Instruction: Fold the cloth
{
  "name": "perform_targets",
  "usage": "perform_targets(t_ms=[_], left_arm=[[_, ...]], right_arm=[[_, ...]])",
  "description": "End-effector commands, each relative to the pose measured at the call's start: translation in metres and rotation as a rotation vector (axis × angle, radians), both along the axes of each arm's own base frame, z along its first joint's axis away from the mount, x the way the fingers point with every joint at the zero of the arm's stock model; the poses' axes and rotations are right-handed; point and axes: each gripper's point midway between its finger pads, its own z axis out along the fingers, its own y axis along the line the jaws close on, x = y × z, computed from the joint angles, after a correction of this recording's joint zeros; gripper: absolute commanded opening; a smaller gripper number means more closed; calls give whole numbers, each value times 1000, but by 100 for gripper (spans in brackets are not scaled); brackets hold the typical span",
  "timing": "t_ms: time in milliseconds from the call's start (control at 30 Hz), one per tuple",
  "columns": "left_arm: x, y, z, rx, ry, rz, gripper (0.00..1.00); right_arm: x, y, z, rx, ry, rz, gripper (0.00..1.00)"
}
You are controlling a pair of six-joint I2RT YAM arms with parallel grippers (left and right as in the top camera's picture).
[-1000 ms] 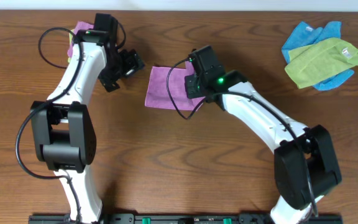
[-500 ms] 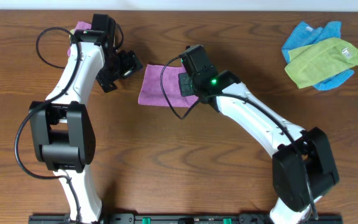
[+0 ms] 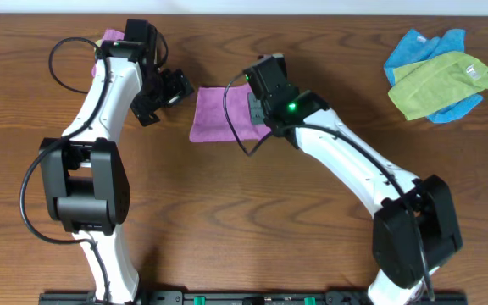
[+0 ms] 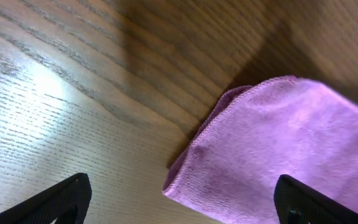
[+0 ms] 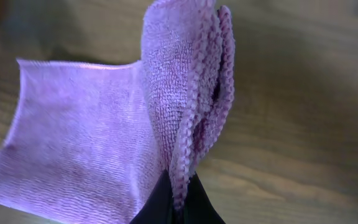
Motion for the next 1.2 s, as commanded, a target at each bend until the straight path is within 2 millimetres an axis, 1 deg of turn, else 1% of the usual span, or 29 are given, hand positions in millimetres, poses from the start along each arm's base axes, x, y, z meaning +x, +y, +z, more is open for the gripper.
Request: perform_targets(t_ms=[0, 100, 167, 367, 433, 500, 533, 633, 767, 833, 967, 1067, 1167], left_arm=[[-4, -3, 13, -29, -15, -21, 95], [-5, -18, 15, -63, -22, -56, 95], [-3, -29, 15, -57, -49, -112, 95], [-7, -62, 9, -48, -58, -207, 95], [-12, -74, 4, -48, -46, -236, 95], [-16, -83, -3, -50, -28, -256, 95], [-17, -85, -7, -49, -20, -260, 95], [-18, -86, -15, -46, -2, -262, 95], [-14, -87, -27, -46, 4, -262, 95], [-13, -93, -32, -61, 5, -272, 95], [-15, -106, -36, -92, 11, -279, 95], [-14, -111, -36, -94, 5, -285, 95], [-15, -111, -36, -93, 5, -283, 95]], right_arm=[[5, 3, 11, 8, -33, -19, 1], [5, 3, 11, 13, -34, -24, 2], [5, 3, 11, 20, -33, -33, 2], [3, 0, 9, 8, -19, -35, 2], [1, -9, 5, -21, -3, -55, 1], [0, -26, 3, -57, 4, -117, 1], [1, -34, 2, -66, 10, -146, 1], [1, -51, -2, -59, 39, -200, 1], [6, -69, -2, -50, 46, -257, 1], [8, -74, -1, -43, 44, -273, 2], [8, -74, -1, -38, 48, -271, 2], [6, -66, -3, -5, 69, -242, 2], [5, -60, -4, 16, 71, -238, 2]])
